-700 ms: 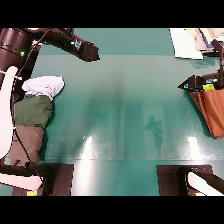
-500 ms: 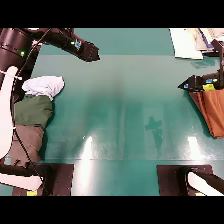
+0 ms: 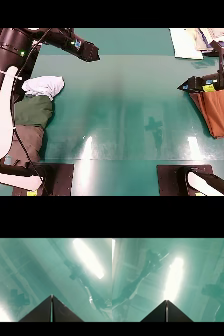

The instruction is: Fold the shirts.

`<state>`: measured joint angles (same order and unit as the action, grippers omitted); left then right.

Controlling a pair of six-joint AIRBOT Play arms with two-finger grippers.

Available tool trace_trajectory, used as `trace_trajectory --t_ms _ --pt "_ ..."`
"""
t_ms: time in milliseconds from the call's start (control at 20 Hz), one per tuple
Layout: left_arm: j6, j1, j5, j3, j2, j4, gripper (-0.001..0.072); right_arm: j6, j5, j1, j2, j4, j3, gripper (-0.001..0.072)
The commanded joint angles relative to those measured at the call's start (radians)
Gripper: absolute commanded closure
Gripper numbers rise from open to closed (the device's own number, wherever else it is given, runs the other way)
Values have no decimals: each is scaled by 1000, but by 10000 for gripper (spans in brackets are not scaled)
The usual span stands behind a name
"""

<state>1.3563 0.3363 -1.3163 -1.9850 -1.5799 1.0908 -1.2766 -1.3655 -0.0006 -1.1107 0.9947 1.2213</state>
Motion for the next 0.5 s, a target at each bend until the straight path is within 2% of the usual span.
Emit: trace_trajectory --t_ms 0,150,300,450 --pt "1 1 21 0 1 -6 685 -1 -26 1 0 0 0 696" --pt "5 -3 47 -2 1 -17 686 0 -25 1 0 0 0 696" --pt "37 -82 -121 -5 13 183 686 -1 -26 1 0 0 0 695" --pt "82 -239 -178 0 43 298 686 -1 -41 1 0 0 0 696"
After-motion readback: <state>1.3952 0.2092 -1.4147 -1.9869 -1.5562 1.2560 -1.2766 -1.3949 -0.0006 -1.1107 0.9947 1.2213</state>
